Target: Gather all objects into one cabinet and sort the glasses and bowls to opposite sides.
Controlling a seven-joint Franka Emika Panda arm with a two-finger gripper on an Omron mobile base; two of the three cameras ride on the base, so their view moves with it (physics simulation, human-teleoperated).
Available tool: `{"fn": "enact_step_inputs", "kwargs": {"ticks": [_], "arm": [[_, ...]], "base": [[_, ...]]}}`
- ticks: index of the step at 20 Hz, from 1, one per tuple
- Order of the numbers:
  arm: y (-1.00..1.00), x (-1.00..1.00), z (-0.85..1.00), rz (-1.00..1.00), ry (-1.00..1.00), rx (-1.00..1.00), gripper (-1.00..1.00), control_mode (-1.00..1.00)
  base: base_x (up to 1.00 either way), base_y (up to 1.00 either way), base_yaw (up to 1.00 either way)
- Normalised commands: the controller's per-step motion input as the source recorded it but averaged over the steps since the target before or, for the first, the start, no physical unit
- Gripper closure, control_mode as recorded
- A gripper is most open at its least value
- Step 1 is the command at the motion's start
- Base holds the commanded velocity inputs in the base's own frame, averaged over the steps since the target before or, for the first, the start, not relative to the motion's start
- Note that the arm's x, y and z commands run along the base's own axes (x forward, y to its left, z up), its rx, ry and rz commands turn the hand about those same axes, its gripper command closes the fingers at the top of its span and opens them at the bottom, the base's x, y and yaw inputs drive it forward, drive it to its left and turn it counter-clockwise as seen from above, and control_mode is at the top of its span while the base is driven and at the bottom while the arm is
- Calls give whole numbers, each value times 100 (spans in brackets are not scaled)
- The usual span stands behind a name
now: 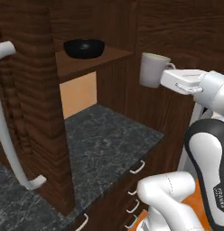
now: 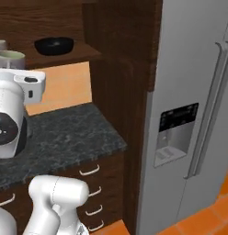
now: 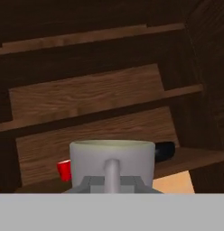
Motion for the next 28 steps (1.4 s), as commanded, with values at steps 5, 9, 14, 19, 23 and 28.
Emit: {"fn": "enact_step_inputs", "kwargs": {"ticks": [5, 9, 14, 19, 23, 28], "arm": [[0, 0, 0, 0, 0, 0, 100, 100], [0, 0, 0, 0, 0, 0, 100, 100], [0, 0, 0, 0, 0, 0, 100, 100], [0, 0, 0, 0, 0, 0, 100, 100], [0, 0, 0, 0, 0, 0, 100, 100], [0, 0, 0, 0, 0, 0, 100, 100]], "base": [[-21, -2, 53], [17, 9, 29], [18, 0, 39], [18, 4, 26], [28, 0, 45], [33, 0, 31]]}}
